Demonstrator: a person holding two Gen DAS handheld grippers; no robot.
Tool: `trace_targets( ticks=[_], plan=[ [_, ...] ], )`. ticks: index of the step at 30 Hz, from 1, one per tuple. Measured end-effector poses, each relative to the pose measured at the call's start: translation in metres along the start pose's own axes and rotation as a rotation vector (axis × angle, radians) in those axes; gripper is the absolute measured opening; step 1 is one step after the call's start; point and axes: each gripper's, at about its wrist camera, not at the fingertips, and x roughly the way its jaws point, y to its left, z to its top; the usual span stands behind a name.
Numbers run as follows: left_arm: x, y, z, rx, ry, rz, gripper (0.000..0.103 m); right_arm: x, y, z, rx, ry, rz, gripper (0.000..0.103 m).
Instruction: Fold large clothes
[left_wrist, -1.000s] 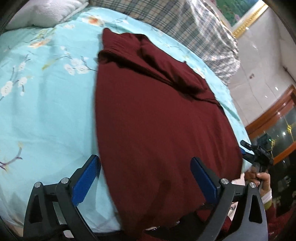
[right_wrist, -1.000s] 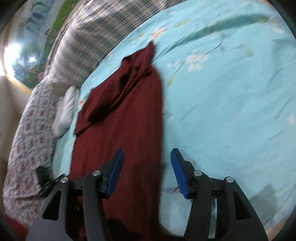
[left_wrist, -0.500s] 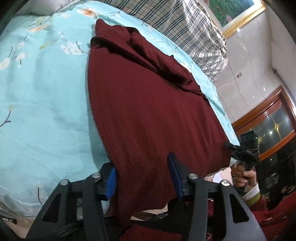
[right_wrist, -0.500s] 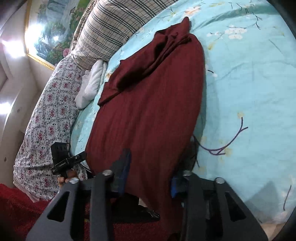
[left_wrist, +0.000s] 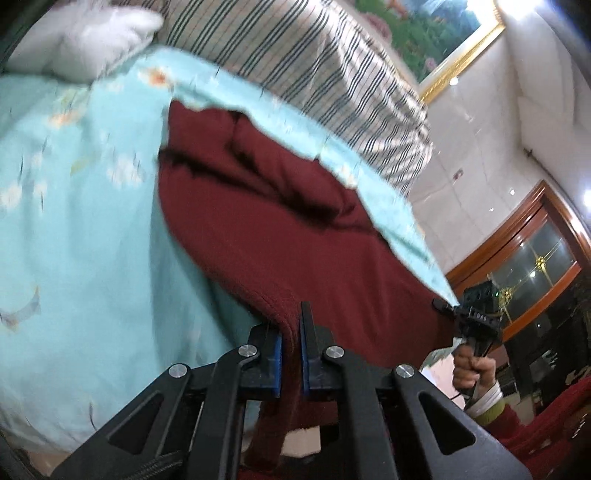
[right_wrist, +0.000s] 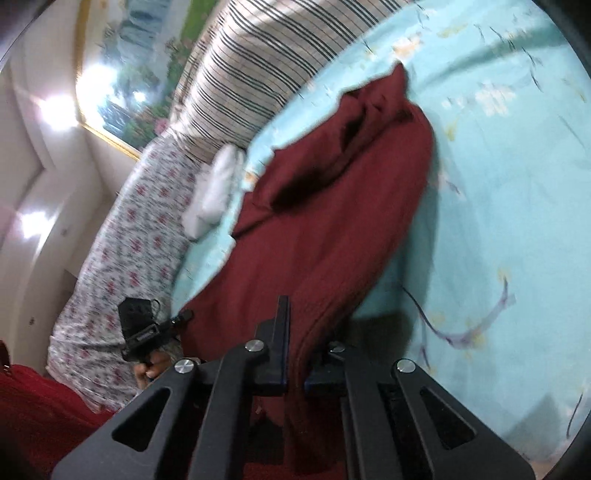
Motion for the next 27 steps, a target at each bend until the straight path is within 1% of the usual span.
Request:
trace_targets(
  ticks=[2,5,7,9,12,14,15,17,19,21,23,25,27],
  plan=[
    [-0.005,-0.007,0.019,0.015,-0.054,0.010,0.006,-0.003,0.005,0.014,-0.007,-0.041,0.028,0.005],
    [-0.008,-0.012,0.044,0.030,-0.113,0.022,0.006,-0.002,0.011,0.041,-0.017,-0.089,0.047,0.005],
    [-0.004,-0.016,0.065,0.032,-0.157,0.024,0.006,0.002,0.013,0.059,-0.028,-0.104,0.053,0.005],
    [-0.001,-0.017,0.088,0.031,-0.202,0.045,0.005,0.011,0.017,0.080,-0.041,-0.108,0.048,0.005],
    [0.010,-0.017,0.118,0.030,-0.231,0.062,0.005,0.026,0.014,0.116,-0.059,-0.115,0.025,0.005],
    [0.027,-0.013,0.144,0.030,-0.241,0.082,0.005,0.035,0.009,0.140,-0.051,-0.119,0.009,0.005],
    [0.032,-0.012,0.151,0.027,-0.244,0.093,0.005,0.042,0.006,0.153,-0.047,-0.119,-0.003,0.005],
    [0.054,-0.001,0.175,0.005,-0.245,0.115,0.005,0.058,-0.003,0.177,-0.035,-0.106,-0.047,0.005],
    [0.077,0.014,0.191,-0.018,-0.238,0.156,0.005,0.082,-0.018,0.202,-0.024,-0.086,-0.137,0.005],
    [0.100,0.033,0.204,-0.047,-0.218,0.189,0.005,0.101,-0.041,0.217,0.012,-0.067,-0.195,0.005],
    [0.127,0.057,0.214,-0.086,-0.179,0.225,0.005,0.121,-0.069,0.226,0.085,-0.038,-0.243,0.005],
    [0.152,0.082,0.218,-0.121,-0.133,0.260,0.004,0.136,-0.089,0.228,0.122,-0.010,-0.279,0.005],
    [0.170,0.101,0.217,-0.147,-0.094,0.279,0.004,0.144,-0.101,0.225,0.150,0.007,-0.279,0.005]
  ],
)
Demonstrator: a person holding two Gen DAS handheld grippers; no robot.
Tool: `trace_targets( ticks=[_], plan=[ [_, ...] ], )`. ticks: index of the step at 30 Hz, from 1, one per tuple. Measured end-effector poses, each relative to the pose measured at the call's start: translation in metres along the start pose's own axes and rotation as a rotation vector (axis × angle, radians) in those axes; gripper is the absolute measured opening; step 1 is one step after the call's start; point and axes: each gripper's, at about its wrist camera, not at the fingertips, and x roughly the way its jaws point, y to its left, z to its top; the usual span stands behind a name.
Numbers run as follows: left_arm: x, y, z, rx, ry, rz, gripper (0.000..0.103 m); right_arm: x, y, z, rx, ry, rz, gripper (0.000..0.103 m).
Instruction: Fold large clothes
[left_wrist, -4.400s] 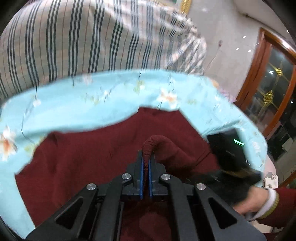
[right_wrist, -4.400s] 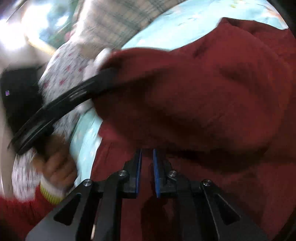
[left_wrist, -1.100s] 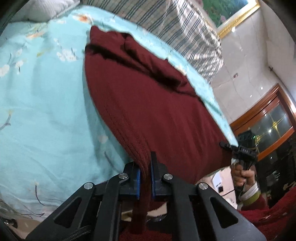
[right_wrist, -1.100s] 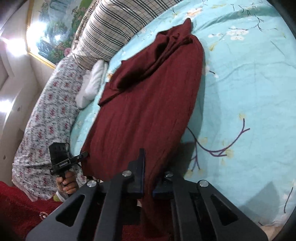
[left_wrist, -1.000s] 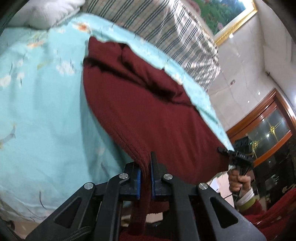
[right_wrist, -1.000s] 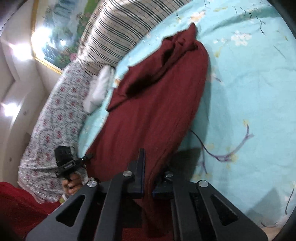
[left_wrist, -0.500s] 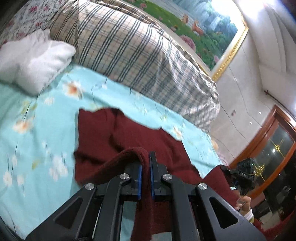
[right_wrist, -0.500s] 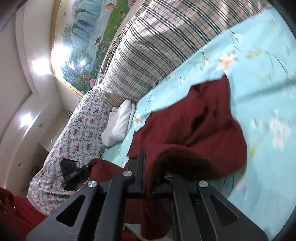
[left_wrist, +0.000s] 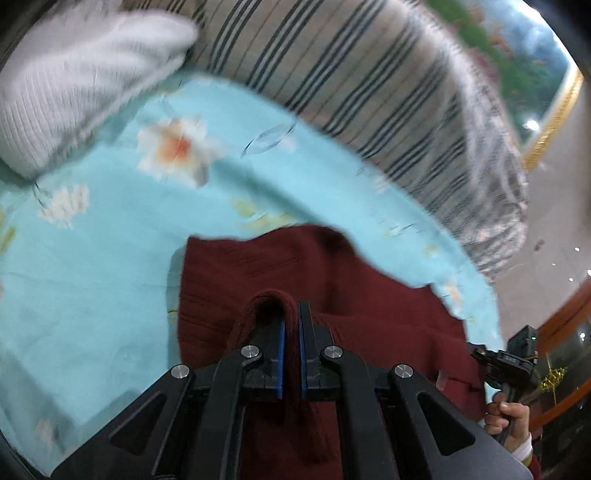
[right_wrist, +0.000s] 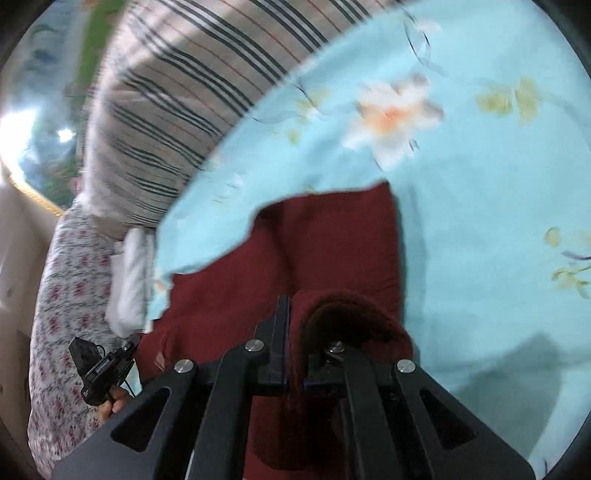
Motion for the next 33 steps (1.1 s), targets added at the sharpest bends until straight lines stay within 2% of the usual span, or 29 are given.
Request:
trace_targets(
  ticks=[5,6,7,8,9,10,11,13,14,17,19,21,23,24,26,27,30,32,33],
  plan=[
    [0.010,0.011,-0.006,-0.013,0.023,-0.008,0.005,-0.007,-0.003,-0.003,0.014,-0.003,0.020,0.008],
    [0.006,0.010,-0.008,-0.012,0.024,-0.007,0.009,-0.010,-0.001,-0.003,0.015,-0.005,0.018,0.010],
    [0.000,0.008,-0.011,-0.009,0.027,-0.009,0.012,-0.019,0.001,-0.006,0.009,-0.018,0.009,0.015],
    [-0.008,0.004,-0.015,-0.003,0.027,-0.017,0.022,-0.026,0.004,-0.009,0.002,-0.041,-0.008,0.021],
    [-0.016,-0.001,-0.018,0.003,0.025,-0.026,0.031,-0.038,0.008,-0.013,-0.013,-0.074,-0.032,0.037],
    [-0.025,-0.009,-0.025,0.019,0.024,-0.047,0.035,-0.046,0.013,-0.017,-0.028,-0.109,-0.058,0.053],
    [-0.030,-0.018,-0.030,0.038,0.032,-0.068,0.037,-0.060,0.023,-0.022,-0.064,-0.159,-0.096,0.056],
    [-0.036,-0.049,-0.045,0.120,0.064,-0.136,0.037,-0.071,0.043,-0.029,-0.151,-0.199,-0.110,0.056],
    [-0.035,-0.065,-0.050,0.161,0.081,-0.162,0.040,-0.070,0.058,-0.034,-0.210,-0.179,-0.073,0.056],
    [-0.018,-0.107,-0.065,0.278,0.152,-0.173,0.042,-0.041,0.097,-0.050,-0.364,0.007,0.045,0.055],
    [0.002,-0.118,-0.070,0.307,0.207,-0.169,0.042,-0.017,0.114,-0.064,-0.440,0.125,0.086,0.054],
    [0.021,-0.120,-0.070,0.325,0.263,-0.139,0.041,0.006,0.123,-0.074,-0.510,0.200,0.046,0.054],
    [0.032,-0.117,-0.064,0.343,0.281,-0.111,0.038,0.025,0.118,-0.071,-0.540,0.225,-0.039,0.054],
    [0.034,-0.115,-0.059,0.346,0.279,-0.103,0.036,0.029,0.112,-0.065,-0.533,0.225,-0.061,0.053],
    [0.036,-0.108,-0.042,0.351,0.249,-0.048,0.036,0.035,0.097,-0.046,-0.500,0.196,-0.108,0.041],
    [0.038,-0.105,-0.034,0.348,0.233,-0.031,0.036,0.035,0.090,-0.033,-0.474,0.168,-0.111,0.030],
    [0.039,-0.090,-0.002,0.316,0.157,0.032,0.038,0.028,0.075,0.003,-0.408,0.035,-0.170,0.032],
    [0.045,-0.072,0.021,0.275,0.094,0.148,0.042,0.026,0.063,0.023,-0.363,-0.035,-0.263,0.034],
    [0.048,-0.062,0.029,0.239,0.081,0.170,0.042,0.024,0.056,0.030,-0.321,-0.055,-0.274,0.034]
  ],
)
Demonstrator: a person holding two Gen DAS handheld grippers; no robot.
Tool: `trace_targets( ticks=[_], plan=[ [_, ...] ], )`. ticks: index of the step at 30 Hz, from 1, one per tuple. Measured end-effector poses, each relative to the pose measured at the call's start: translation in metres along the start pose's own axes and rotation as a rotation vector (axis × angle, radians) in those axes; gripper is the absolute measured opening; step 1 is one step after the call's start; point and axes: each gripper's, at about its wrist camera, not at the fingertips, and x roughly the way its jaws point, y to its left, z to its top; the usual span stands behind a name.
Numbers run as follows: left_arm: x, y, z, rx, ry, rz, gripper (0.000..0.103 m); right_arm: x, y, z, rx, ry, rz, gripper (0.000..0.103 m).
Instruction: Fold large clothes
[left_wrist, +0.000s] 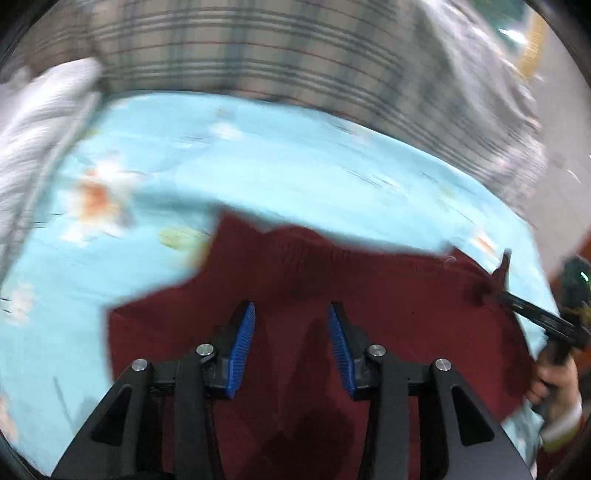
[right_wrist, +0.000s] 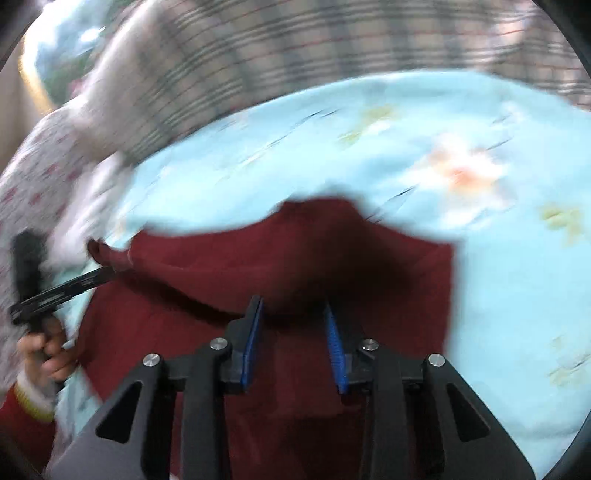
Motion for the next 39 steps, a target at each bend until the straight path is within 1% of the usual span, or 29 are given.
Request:
trace_targets(
  ticks=[2,3,4,6,8,10,13,16,18,19,21,23,25,28,29,30,32,35,39],
  plan=[
    [0.005,0.018,0.002,-0.069,0.003,0.000,0.042,-0.001,-0.019,0.004,0.094,-0.007,0.009,0.034],
    [0.007,0.032,-0.002,-0.121,0.010,-0.016,0.042,-0.002,-0.024,0.003,0.115,-0.008,0.018,0.034],
    [0.007,0.039,-0.007,-0.147,0.012,-0.032,0.041,-0.004,-0.026,0.000,0.123,-0.011,0.027,0.034],
    [-0.001,0.046,-0.020,-0.158,0.004,-0.042,0.041,-0.012,-0.025,-0.011,0.118,-0.018,0.037,0.034],
    [-0.010,0.044,-0.030,-0.156,-0.012,-0.039,0.041,-0.020,-0.022,-0.023,0.120,-0.015,0.050,0.034],
    [-0.027,0.043,-0.043,-0.167,-0.031,-0.051,0.043,-0.028,-0.022,-0.031,0.124,-0.017,0.058,0.034],
    [-0.058,0.037,-0.064,-0.201,-0.056,-0.097,0.046,-0.041,-0.016,-0.047,0.142,-0.022,0.078,0.034],
    [-0.083,0.026,-0.089,-0.215,-0.062,-0.139,0.049,-0.049,-0.008,-0.058,0.155,-0.031,0.105,0.034],
    [-0.093,0.018,-0.103,-0.214,-0.056,-0.155,0.053,-0.057,-0.001,-0.069,0.159,-0.039,0.126,0.034],
    [-0.098,0.013,-0.116,-0.218,-0.049,-0.167,0.055,-0.059,0.002,-0.074,0.161,-0.042,0.136,0.034],
    [-0.102,0.007,-0.132,-0.223,-0.032,-0.188,0.061,-0.063,0.008,-0.085,0.170,-0.044,0.160,0.034],
    [-0.106,0.003,-0.154,-0.236,-0.007,-0.209,0.063,-0.067,0.014,-0.098,0.181,-0.045,0.179,0.034],
    [-0.107,0.002,-0.170,-0.255,0.008,-0.222,0.064,-0.067,0.018,-0.109,0.199,-0.041,0.197,0.034],
    [-0.106,0.001,-0.188,-0.286,0.021,-0.237,0.068,-0.068,0.020,-0.126,0.223,-0.032,0.216,0.034],
    [-0.104,0.000,-0.193,-0.294,0.027,-0.236,0.074,-0.068,0.022,-0.131,0.226,-0.028,0.221,0.034],
    [-0.102,-0.001,-0.197,-0.307,0.035,-0.228,0.082,-0.069,0.023,-0.136,0.227,-0.028,0.223,0.034],
    [-0.101,-0.002,-0.205,-0.331,0.023,-0.227,0.084,-0.070,0.026,-0.144,0.230,-0.027,0.224,0.034],
    [-0.098,-0.007,-0.206,-0.331,0.002,-0.217,0.089,-0.071,0.033,-0.150,0.217,-0.014,0.231,0.034],
    [-0.087,0.005,-0.195,-0.416,-0.033,-0.241,0.090,-0.070,0.044,-0.149,0.184,-0.005,0.234,0.034]
  ],
)
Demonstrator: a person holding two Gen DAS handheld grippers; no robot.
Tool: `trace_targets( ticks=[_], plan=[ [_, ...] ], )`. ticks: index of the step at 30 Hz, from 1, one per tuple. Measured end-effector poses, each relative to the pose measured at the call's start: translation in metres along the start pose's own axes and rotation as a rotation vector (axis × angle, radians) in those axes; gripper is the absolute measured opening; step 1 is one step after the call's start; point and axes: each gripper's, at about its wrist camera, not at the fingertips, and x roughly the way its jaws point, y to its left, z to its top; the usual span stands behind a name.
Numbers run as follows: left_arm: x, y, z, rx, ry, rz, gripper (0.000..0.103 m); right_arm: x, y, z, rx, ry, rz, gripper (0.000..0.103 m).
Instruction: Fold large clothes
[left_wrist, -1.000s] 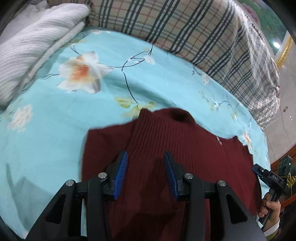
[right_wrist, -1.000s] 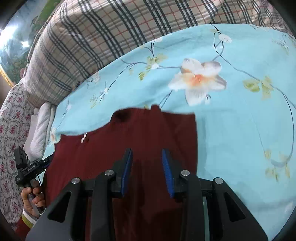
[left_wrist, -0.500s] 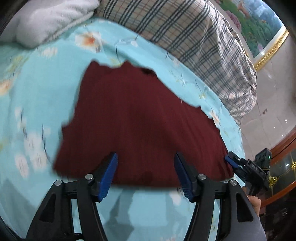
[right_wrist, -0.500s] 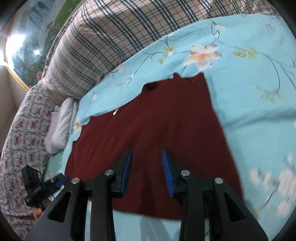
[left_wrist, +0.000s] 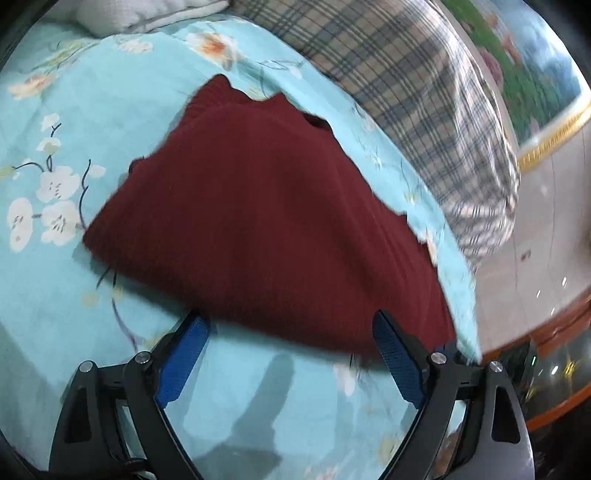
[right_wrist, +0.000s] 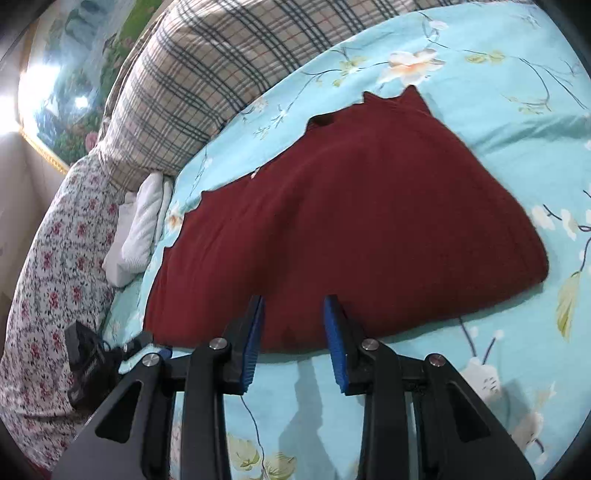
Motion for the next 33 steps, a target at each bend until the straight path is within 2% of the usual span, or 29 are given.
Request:
trace_targets(
  ticks=[2,3,4,7,8,9,11,15,16,18,21,24,28,30,32,33],
  plan=[
    [0.005,0.006,0.012,-0.057,-0.030,-0.014,0.090,0.006,0.009,0.003,-0.014,0.011,0.007,0.034],
    [0.008,0.007,0.018,-0.076,-0.041,-0.014,0.090,0.011,0.015,0.006,-0.025,0.018,0.010,0.030],
    [0.011,0.006,0.023,-0.085,-0.052,-0.008,0.090,0.016,0.021,0.009,-0.040,0.026,0.015,0.024],
    [0.020,0.002,0.035,-0.080,-0.080,0.025,0.083,0.037,0.051,0.027,-0.114,0.041,0.032,0.020],
    [0.021,0.002,0.038,-0.080,-0.092,0.038,0.068,0.044,0.058,0.032,-0.134,0.047,0.036,0.020],
    [0.022,0.003,0.040,-0.084,-0.097,0.042,0.043,0.052,0.066,0.039,-0.156,0.055,0.037,0.019],
    [0.026,0.009,0.045,-0.111,-0.093,0.031,0.019,0.070,0.080,0.051,-0.201,0.066,0.024,0.018],
    [0.022,0.008,0.049,-0.089,-0.107,0.011,0.014,0.111,0.094,0.059,-0.268,0.169,-0.025,0.016],
    [0.020,0.003,0.050,-0.073,-0.115,0.008,0.013,0.123,0.094,0.057,-0.283,0.205,-0.051,0.011],
    [0.013,-0.007,0.052,-0.043,-0.132,-0.006,0.012,0.133,0.089,0.054,-0.285,0.216,-0.058,0.007],
    [0.002,-0.036,0.058,0.035,-0.156,-0.037,0.011,0.133,0.085,0.053,-0.264,0.222,-0.038,0.006],
    [0.000,-0.080,0.059,0.146,-0.158,-0.068,0.011,0.134,0.076,0.054,-0.221,0.241,0.015,0.006],
    [0.012,-0.154,0.046,0.354,-0.128,-0.098,0.011,0.125,0.051,0.065,-0.082,0.303,0.165,0.006],
    [0.022,-0.184,0.034,0.448,-0.103,-0.102,0.011,0.104,0.033,0.070,-0.007,0.264,0.195,0.006],
    [0.042,-0.214,0.016,0.558,-0.052,-0.104,0.011,0.075,0.007,0.076,0.074,0.177,0.199,0.006],
    [0.055,-0.225,0.005,0.600,-0.024,-0.099,0.011,0.062,-0.007,0.079,0.124,0.133,0.208,0.013]
  ],
)
